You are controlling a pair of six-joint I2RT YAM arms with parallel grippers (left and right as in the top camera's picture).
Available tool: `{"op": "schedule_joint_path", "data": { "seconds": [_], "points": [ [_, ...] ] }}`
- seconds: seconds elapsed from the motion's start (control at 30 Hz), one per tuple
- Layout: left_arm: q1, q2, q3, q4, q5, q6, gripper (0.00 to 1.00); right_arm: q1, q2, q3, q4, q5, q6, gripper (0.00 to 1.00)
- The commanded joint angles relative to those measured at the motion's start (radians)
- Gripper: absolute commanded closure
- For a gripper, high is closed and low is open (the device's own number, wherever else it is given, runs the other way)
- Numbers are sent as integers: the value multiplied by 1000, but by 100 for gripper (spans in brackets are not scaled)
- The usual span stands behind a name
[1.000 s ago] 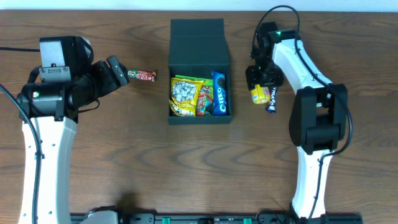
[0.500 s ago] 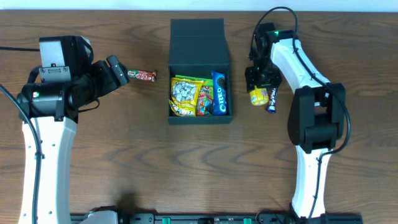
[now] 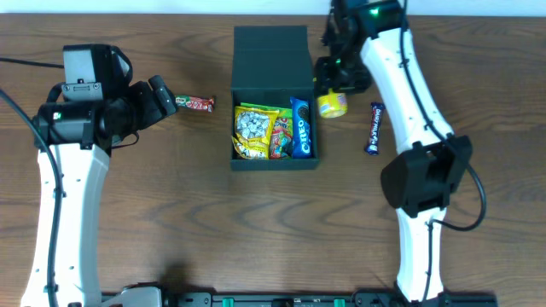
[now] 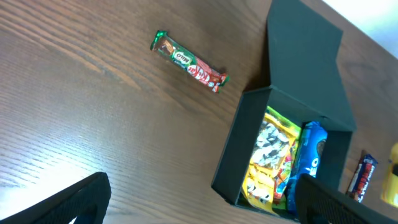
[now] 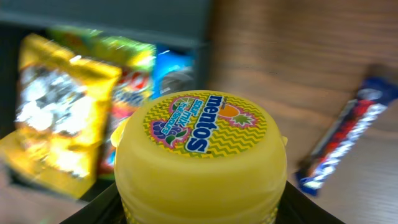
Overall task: Pack container
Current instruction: 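Lower the Mentos bottle into the box and release it, then grasp the green-and-red chocolate bar with the left gripper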
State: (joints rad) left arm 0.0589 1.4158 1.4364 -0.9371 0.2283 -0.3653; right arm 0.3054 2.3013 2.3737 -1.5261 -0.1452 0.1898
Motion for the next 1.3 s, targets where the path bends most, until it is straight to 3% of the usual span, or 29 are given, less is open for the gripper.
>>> {"op": "schedule_joint_path", "data": {
  "seconds": [0.0, 0.23, 0.33, 0.43, 0.8, 0.87, 0.93, 1.07, 1.27],
  "points": [
    [4, 12, -6, 0, -18, 12, 5, 68, -29, -6, 4, -35, 70, 86],
    [4, 13, -6, 10, -18, 13, 5, 196, -28, -223, 175, 14, 247, 81],
    [4, 13, -6, 11, -19, 14, 5, 211, -28, -280, 234, 19, 253, 45],
    [4, 13, -6, 13, -30, 14, 5, 212, -28, -290, 252, 53, 266, 33],
    [4, 64, -6, 92, -61, 42, 4, 163, -67, -188, 197, 51, 262, 27],
    [4, 103, -6, 129, -43, -24, 5, 145, -90, -169, 188, 51, 262, 28],
    [4, 171, -6, 183, -2, -187, 5, 112, -127, -164, 184, 50, 263, 25],
    [-10, 295, -2, 317, 87, -330, 2, 52, -171, -164, 181, 11, 266, 1],
    [-58, 495, 133, 316, 43, -475, 4, -21, -182, -164, 129, -27, 266, 1]
  ]
}}
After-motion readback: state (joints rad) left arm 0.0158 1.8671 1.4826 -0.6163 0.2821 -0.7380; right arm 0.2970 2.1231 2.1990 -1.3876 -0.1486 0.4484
